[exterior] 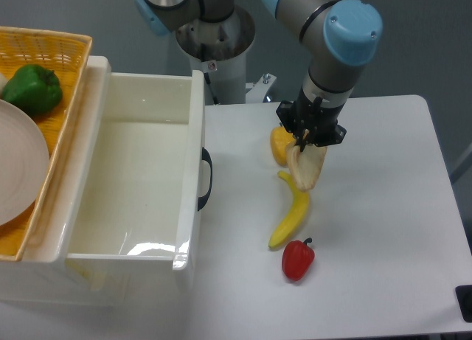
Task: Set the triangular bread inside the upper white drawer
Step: 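Close the gripper on the triangular bread slice beside the yellow pepper, then lift the bread slice and carry it over the open white drawer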
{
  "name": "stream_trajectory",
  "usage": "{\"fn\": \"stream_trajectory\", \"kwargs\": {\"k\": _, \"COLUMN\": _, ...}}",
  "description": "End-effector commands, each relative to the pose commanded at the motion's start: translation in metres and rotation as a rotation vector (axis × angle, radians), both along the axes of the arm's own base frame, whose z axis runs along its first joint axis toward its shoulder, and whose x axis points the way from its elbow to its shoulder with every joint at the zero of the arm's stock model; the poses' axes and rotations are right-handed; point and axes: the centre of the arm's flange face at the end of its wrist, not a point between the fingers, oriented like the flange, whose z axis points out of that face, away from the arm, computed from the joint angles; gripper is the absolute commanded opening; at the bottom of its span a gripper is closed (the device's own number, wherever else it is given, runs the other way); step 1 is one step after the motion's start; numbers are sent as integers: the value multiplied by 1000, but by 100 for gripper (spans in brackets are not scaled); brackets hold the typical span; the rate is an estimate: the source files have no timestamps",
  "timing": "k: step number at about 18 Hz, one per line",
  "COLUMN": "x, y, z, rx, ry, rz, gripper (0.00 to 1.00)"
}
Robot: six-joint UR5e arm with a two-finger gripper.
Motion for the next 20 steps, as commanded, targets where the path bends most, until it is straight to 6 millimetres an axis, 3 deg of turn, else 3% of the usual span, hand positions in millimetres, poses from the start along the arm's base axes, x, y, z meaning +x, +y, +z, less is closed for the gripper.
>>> {"fn": "stream_trajectory", "kwargs": {"k": 10, "x": 6, "y": -4, "z": 27, "rx": 14, "ry": 14, "rz": 49, "gripper": 0}}
{"fn": "stream_trajectory", "kwargs": {"k": 20, "x": 14, "y": -16, "z": 59, "rx": -14, "ry": -28, "rz": 232, "gripper": 0}}
